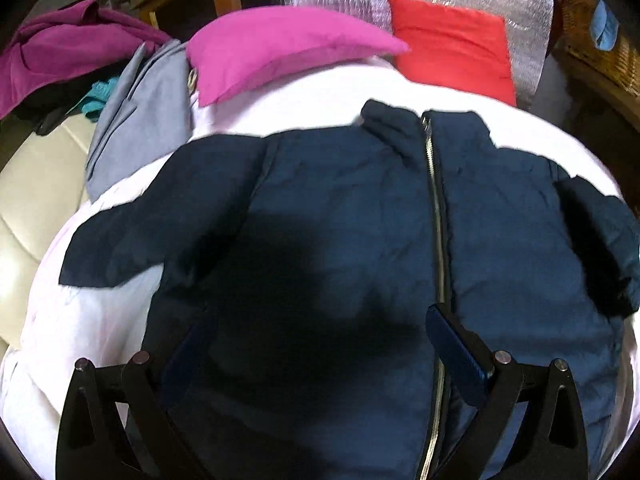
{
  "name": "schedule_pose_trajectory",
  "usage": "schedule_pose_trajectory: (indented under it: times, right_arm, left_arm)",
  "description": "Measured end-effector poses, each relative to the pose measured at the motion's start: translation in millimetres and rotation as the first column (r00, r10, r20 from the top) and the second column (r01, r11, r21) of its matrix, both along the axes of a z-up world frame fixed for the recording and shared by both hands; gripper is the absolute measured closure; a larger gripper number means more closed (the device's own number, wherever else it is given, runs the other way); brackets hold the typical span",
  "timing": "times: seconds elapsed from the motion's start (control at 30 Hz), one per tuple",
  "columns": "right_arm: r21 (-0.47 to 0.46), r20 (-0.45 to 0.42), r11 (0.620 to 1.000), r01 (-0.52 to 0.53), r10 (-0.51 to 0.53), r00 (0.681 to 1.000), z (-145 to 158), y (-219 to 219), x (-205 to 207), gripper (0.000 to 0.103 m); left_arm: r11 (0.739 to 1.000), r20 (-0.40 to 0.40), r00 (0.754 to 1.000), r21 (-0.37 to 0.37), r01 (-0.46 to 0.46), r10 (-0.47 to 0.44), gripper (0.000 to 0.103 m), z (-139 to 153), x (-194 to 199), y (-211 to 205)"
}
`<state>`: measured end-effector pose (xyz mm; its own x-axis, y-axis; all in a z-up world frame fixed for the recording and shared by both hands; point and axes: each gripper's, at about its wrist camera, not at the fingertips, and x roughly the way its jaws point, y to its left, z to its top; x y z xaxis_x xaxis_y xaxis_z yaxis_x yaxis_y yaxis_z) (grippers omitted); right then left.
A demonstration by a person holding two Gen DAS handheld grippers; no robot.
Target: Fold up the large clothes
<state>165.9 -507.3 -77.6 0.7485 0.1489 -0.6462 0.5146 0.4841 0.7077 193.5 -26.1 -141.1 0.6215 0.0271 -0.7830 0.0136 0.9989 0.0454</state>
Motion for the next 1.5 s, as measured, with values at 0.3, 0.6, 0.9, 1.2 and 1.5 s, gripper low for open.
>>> schedule_pose_trajectory:
  times: [0.3,0.6,0.9,1.2,1.5]
  right_arm:
    - [0.045,-0.03,0.993,0.109,-0.108,0.994,-34,-44,46,0.038]
    - [-0.137,0.024,0.986,0.094,-0.091,0.996,-1,-19,65,0.08]
    - [-0.379,0.107,0.917,-0.122,0.175,0.979,82,93,67,0.081]
    - [-0.412,0.11,0.837,-0.359,0.437,0.893,102,218,86,0.081]
    - [-0.278,0.036,0.785,-0.554,0.585,0.81,45,296,101,0.078]
  left_arm:
    - [0.998,0.08,0.997,-0.063,0.011,-0.006,0.0,9,20,16]
    - [0.998,0.152,0.988,-0.064,0.009,0.001,0.0,24,16,32]
    - [0.997,0.201,0.98,-0.073,0.015,0.0,0.0,42,0,47]
    - [0.995,0.229,0.973,-0.1,-0.012,0.035,0.0,52,-11,76]
    - [0.99,0.225,0.971,-0.129,-0.055,0.084,0.0,52,-13,106]
